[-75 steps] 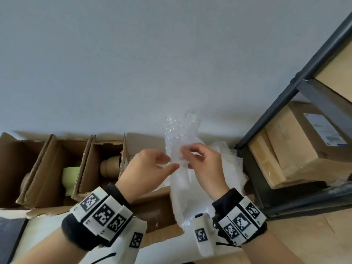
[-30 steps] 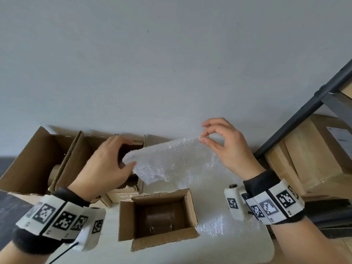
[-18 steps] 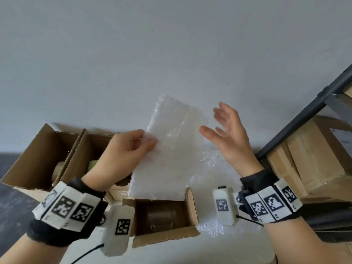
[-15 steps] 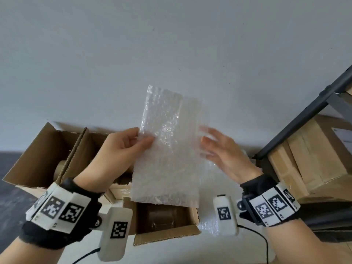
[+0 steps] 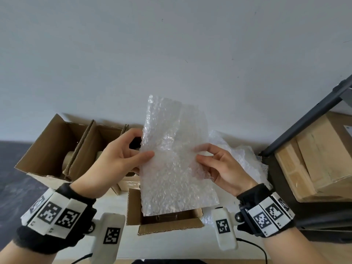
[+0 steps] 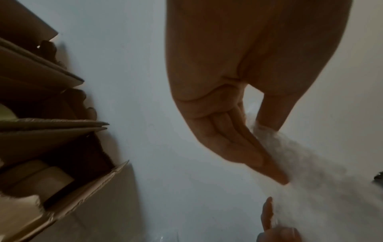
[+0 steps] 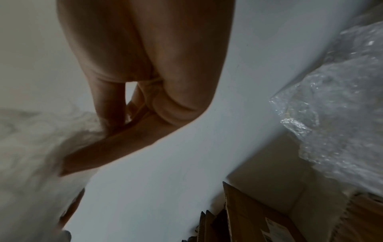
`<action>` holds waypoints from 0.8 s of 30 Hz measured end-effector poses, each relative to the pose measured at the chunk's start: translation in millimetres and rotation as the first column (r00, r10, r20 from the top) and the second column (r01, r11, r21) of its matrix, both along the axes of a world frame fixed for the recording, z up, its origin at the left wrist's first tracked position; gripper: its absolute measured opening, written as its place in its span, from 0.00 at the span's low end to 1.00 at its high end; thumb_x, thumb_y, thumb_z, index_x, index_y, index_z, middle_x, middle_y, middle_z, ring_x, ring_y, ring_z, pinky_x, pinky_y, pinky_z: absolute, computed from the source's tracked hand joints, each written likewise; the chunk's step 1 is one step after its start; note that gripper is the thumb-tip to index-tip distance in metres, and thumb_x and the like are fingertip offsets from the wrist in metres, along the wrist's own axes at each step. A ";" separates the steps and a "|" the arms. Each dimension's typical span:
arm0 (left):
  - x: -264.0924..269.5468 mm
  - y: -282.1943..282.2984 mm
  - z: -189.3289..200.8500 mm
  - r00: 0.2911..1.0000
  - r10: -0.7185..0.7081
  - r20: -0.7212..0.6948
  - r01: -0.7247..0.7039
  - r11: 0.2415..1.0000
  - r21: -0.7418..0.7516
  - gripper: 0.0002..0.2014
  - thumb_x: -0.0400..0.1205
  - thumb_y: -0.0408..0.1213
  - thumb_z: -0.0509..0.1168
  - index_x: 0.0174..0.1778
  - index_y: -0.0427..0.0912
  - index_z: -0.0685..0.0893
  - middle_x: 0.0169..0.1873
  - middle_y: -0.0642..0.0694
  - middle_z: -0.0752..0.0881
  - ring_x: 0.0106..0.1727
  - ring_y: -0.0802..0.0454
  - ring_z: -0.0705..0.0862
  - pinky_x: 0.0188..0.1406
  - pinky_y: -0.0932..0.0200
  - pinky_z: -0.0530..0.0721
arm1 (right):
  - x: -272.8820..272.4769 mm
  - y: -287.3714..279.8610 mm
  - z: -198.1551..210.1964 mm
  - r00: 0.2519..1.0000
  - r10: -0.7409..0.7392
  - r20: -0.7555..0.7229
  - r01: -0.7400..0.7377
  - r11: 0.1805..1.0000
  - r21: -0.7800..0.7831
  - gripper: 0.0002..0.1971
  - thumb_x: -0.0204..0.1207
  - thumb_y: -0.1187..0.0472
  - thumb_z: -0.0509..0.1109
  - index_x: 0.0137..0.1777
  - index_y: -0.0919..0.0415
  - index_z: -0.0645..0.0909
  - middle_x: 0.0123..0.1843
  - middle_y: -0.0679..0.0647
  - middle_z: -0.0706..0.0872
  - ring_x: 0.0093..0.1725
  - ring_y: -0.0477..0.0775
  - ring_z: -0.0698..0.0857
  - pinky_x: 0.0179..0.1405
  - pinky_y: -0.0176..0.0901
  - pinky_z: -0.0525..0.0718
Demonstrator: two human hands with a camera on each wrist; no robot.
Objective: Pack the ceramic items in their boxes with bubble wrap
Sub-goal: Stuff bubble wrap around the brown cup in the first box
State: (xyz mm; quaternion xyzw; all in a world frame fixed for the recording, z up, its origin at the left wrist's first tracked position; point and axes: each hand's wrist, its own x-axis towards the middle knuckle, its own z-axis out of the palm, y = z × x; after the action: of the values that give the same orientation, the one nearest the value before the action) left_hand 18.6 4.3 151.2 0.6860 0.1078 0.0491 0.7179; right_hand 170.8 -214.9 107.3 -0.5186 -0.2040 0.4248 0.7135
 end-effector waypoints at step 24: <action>-4.5 -10.2 -52.3 0.989 0.133 -0.061 -0.115 0.966 0.232 0.22 0.71 0.37 0.75 0.58 0.55 0.79 0.51 0.54 0.86 0.42 0.54 0.91 0.34 0.64 0.88 | -8.2 10.3 -23.5 0.910 0.141 0.389 0.061 0.884 -0.463 0.26 0.59 0.53 0.83 0.58 0.41 0.82 0.61 0.45 0.84 0.63 0.45 0.81 0.57 0.38 0.83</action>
State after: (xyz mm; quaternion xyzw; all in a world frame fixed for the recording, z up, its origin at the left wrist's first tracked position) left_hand 14.1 -5.9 98.9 0.7571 0.1714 0.0799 0.6253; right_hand 162.6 -204.5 83.8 -0.7474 -0.2527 0.3574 0.4998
